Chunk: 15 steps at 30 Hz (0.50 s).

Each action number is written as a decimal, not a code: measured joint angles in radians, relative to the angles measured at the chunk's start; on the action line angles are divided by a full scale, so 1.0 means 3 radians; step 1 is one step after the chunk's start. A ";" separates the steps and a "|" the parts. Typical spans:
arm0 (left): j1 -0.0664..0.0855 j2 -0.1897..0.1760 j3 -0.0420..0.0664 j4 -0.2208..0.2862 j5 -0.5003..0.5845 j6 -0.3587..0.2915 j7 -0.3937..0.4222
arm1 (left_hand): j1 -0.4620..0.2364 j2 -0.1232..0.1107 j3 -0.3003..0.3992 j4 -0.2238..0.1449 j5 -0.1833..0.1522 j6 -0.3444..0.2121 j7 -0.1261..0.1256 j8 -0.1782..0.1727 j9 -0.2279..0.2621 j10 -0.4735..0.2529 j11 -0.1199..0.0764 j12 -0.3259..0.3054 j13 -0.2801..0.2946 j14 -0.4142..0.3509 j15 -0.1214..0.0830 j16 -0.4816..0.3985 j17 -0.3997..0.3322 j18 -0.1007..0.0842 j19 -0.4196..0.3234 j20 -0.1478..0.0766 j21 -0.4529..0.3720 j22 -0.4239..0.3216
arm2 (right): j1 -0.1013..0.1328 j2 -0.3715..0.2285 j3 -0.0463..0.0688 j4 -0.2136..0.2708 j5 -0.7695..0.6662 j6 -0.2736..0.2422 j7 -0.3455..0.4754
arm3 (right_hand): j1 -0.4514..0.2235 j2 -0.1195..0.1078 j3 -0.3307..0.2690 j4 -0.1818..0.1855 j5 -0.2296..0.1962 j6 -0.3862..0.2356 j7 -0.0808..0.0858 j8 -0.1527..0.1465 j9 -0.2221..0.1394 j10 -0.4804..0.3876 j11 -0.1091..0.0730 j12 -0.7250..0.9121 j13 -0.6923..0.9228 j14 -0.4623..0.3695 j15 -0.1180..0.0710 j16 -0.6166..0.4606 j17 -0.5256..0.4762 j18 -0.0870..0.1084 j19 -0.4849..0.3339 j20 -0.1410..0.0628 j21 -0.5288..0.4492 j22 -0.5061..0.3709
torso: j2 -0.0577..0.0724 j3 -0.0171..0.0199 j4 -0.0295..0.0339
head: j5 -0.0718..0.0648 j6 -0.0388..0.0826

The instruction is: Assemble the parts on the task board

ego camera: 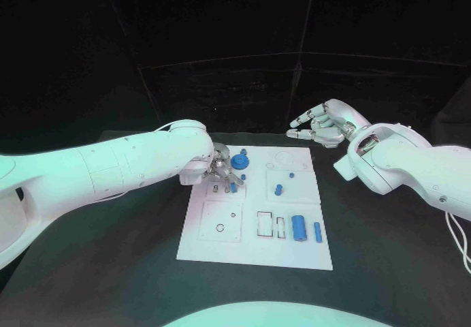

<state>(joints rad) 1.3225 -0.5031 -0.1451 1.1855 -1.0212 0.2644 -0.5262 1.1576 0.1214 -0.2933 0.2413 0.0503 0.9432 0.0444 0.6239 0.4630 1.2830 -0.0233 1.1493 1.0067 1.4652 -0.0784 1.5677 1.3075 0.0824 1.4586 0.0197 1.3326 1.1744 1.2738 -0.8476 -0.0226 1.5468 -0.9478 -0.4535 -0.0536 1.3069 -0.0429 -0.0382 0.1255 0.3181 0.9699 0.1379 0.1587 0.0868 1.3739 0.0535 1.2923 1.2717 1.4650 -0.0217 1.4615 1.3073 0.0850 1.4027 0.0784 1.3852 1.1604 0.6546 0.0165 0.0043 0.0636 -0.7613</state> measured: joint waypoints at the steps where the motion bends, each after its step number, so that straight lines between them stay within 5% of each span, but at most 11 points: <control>1: 0.0000 0.0001 -0.0001 0.0002 -0.0001 0.0003 0.0000 | 0.0000 0.0000 0.0000 0.0000 0.0000 0.0000 0.0000 0.0000 0.0000 0.0000 0.0000 0.0000 0.0000 0.0000 0.0000 0.0000 0.0000 0.0000 0.0000 0.0000 0.0000 0.0000 | 0.0000 0.0003 0.0000 -0.0001 0.0000 0.0002 -0.0002 | 0.0000 0.0000 0.0000 0.0000 0.0000 0.0000 0.0000 0.0000 0.0000 0.0000 0.0000 0.0000 0.0000 0.0000 0.0000 0.0000 0.0000 0.0000 0.0000 0.0000 0.0000 0.0000 | 0.0000 0.0000 0.0000 | 0.0000 0.0000; 15: -0.0001 0.0002 -0.0002 0.0035 0.0000 0.0031 -0.0002 | 0.0048 0.0048 0.0005 -0.0042 0.0000 -0.0036 0.0012 0.0042 0.0058 0.0000 0.0000 0.0016 0.0010 0.0000 0.0000 0.0000 0.0000 0.0002 0.0000 0.0000 0.0015 0.0007 | 0.0000 0.0015 0.0000 -0.0016 0.0000 0.0030 -0.0024 | 0.0000 0.0000 0.0000 0.0000 0.0024 0.0000 0.0000 0.0000 0.0000 0.0000 0.0000 0.0000 0.0000 0.0000 0.0000 0.0000 0.0000 0.0000 0.0000 0.0000 0.0000 0.0000 | 0.0001 0.0000 0.0000 | -0.0005 -0.0009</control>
<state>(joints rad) 1.3224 -0.5025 -0.1457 1.1960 -1.0213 0.2736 -0.5269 1.1720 0.1358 -0.2918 0.2288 0.0503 0.9323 0.0480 0.6364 0.4803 1.2829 -0.0232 1.1541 1.0097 1.4652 -0.0784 1.5677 1.3075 0.0831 1.4586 0.0197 1.3372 1.1766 1.2738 -0.8430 -0.0226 1.5419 -0.9477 -0.4444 -0.0608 1.3069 -0.0429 -0.0382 0.1255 0.3253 0.9699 0.1379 0.1587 0.0868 1.3739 0.0535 1.2923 1.2719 1.4651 -0.0216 1.4615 1.3073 0.0850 1.4027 0.0784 1.3852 1.1605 0.6549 0.0164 0.0043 0.0619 -0.7640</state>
